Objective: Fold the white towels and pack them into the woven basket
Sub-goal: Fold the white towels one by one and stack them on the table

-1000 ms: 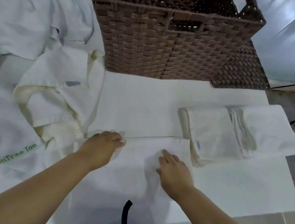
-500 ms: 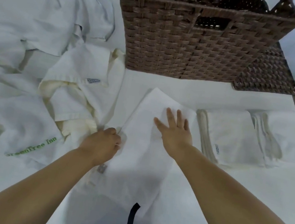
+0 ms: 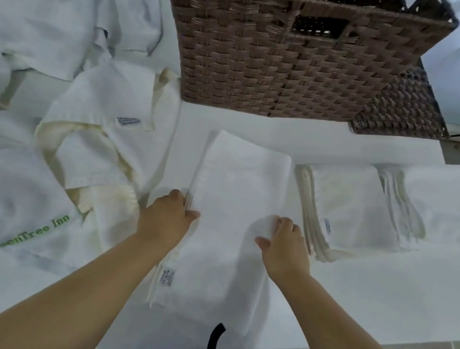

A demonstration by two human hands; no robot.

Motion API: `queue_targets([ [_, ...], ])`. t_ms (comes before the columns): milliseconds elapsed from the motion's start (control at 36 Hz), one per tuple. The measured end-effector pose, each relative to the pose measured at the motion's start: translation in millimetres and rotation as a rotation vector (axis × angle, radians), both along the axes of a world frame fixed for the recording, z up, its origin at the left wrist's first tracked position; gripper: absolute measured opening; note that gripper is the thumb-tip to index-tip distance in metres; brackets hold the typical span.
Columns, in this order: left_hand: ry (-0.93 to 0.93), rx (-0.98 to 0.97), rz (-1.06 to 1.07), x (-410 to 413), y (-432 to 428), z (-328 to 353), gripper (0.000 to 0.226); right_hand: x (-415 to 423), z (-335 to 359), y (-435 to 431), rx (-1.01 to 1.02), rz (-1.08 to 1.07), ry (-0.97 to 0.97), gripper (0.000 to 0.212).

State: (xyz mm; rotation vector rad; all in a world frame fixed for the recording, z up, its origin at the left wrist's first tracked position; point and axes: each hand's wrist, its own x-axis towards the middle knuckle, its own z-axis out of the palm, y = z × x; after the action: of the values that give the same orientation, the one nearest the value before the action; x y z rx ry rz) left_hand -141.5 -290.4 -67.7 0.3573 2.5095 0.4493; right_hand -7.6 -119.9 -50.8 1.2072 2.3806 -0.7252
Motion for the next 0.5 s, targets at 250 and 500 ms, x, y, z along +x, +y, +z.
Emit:
queue_targets([
  [250, -0.11, 0.136, 0.141, 15, -4, -4, 0.033, 5, -10, 21, -0.221, -0.224, 0.06, 0.029],
  [500, -0.256, 0.573, 0.492, 22, -12, 18, 0.03, 22, 8, 25, -0.453, -0.446, 0.422, 0.038],
])
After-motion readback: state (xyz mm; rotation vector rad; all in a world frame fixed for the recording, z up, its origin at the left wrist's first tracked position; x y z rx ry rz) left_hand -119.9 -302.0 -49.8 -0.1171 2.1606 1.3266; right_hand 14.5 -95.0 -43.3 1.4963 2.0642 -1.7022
